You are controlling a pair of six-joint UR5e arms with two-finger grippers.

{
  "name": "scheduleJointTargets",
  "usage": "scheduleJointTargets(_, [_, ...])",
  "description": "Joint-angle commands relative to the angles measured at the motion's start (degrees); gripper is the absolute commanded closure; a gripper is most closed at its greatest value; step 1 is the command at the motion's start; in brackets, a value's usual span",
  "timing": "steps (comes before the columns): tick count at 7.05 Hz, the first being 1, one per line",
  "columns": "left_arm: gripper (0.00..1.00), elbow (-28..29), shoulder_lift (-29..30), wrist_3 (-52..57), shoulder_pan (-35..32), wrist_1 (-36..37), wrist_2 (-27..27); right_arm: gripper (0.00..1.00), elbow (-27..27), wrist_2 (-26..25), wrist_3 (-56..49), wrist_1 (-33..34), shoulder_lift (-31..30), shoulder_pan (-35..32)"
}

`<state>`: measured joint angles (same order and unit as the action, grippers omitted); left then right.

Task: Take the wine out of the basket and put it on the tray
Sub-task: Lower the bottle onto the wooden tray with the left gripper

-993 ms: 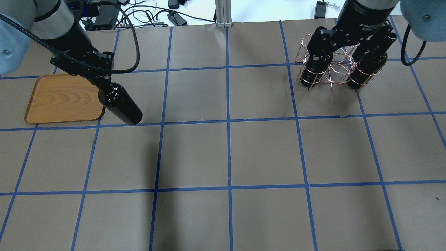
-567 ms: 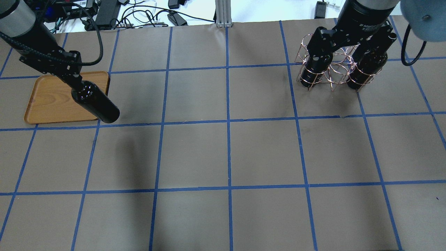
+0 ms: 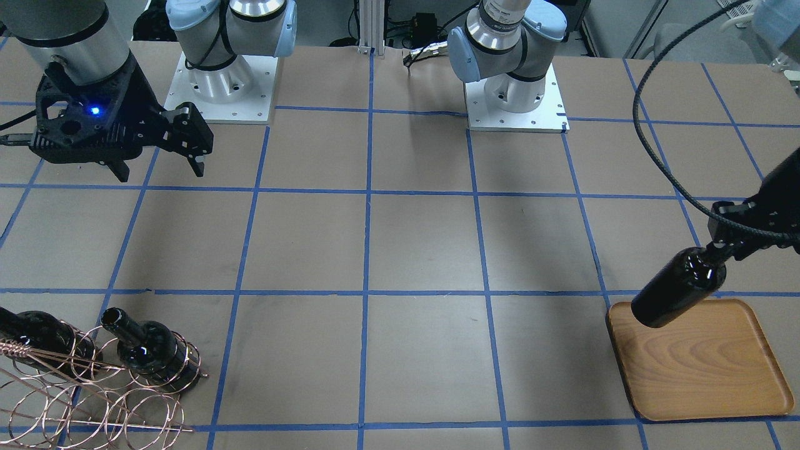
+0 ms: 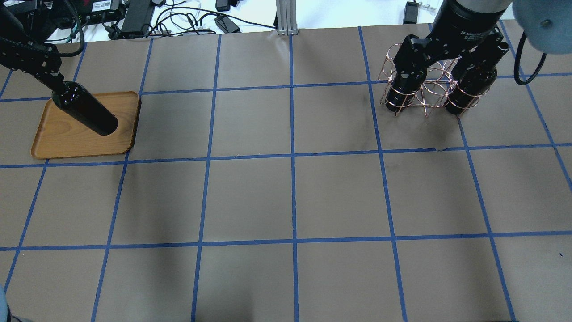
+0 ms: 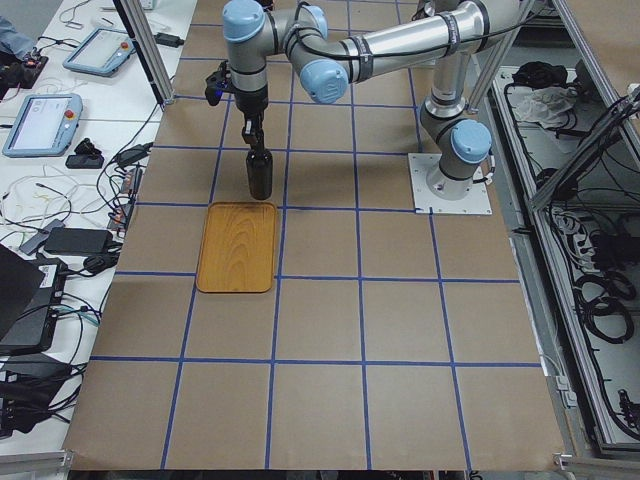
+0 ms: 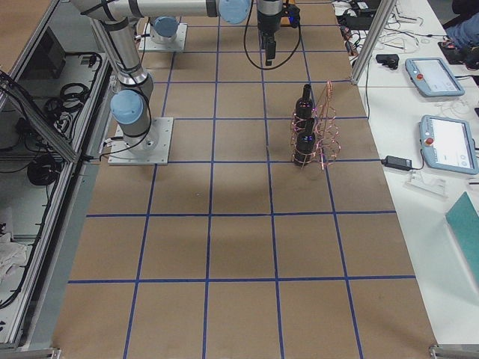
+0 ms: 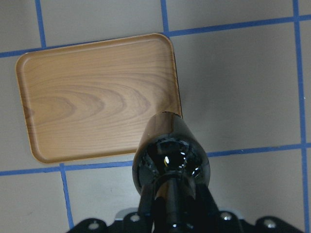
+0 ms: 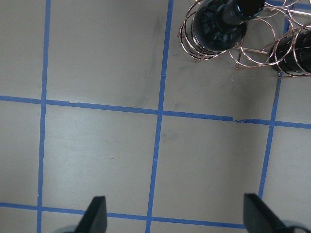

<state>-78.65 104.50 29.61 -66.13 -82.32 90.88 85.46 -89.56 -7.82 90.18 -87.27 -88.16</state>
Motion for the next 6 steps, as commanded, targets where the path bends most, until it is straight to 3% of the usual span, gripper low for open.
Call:
scheduleJointTargets(1, [1.00,1.65,4.21,2.20,1.44,3.91,-0.17,0.00,0.06,0.00,0.00,0.00,0.00,0.00])
scheduleJointTargets(6, [1.00,2.10,7.65,2.55,2.76,6.12,-3.25,0.00,0.41,0.09,0.09,0.44,0.00,0.09])
